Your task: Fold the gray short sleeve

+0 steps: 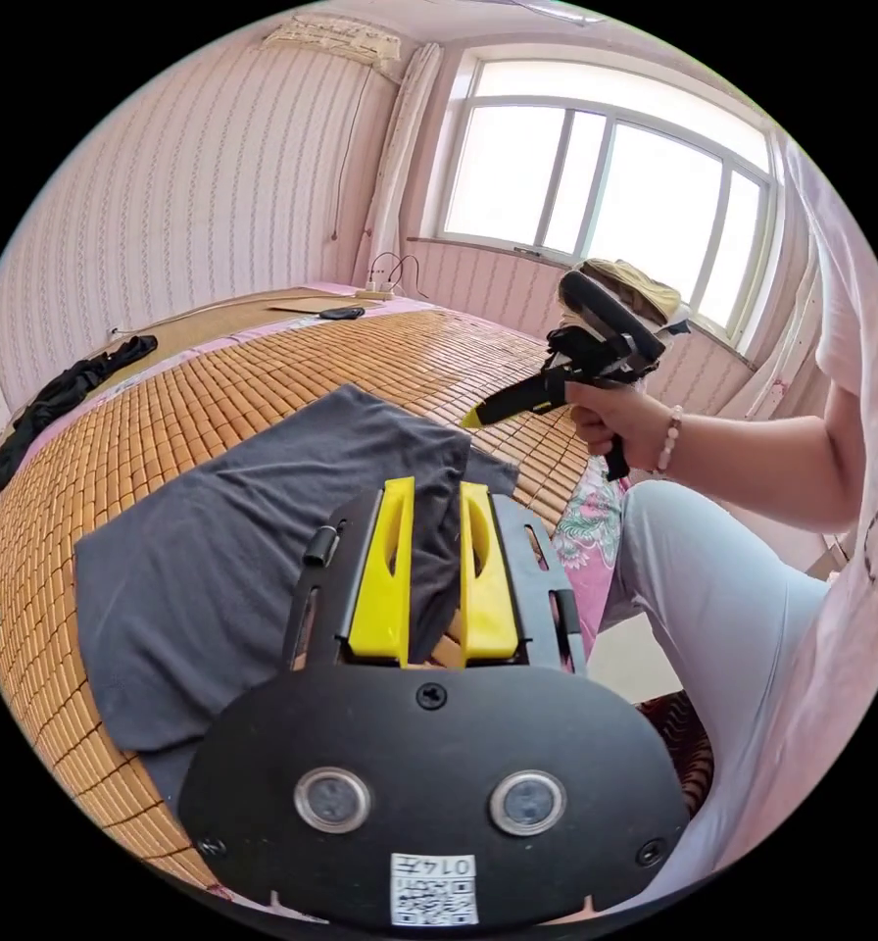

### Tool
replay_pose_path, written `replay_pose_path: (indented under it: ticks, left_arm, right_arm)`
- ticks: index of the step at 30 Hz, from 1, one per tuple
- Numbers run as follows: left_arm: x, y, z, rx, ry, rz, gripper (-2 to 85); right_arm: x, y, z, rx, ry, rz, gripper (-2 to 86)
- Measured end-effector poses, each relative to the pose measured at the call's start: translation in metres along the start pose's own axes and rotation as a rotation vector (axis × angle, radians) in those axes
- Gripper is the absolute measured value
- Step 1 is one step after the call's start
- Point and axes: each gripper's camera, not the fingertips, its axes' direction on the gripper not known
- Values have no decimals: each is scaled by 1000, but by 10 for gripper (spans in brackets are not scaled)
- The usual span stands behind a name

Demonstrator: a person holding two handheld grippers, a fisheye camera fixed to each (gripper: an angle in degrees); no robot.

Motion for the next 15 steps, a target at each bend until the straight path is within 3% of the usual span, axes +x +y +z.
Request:
replay_pose_path:
  ticks: [4,8,13,15]
  left_arm:
    - [12,-17,34,-52,35,36,123]
    - [27,-29,73,-121,73,72,156]
    - [42,-43,100,-155,101,120,181]
    - [44,-49,106,-132,119,137,184]
  right_arm:
    - [27,20,-17,-27,-19,41,86]
    - [45,19,-29,-34,-13,72,46]
    - [74,15,-62,-3,-236,97,12]
    - [83,13,-77,24,-230,117,9]
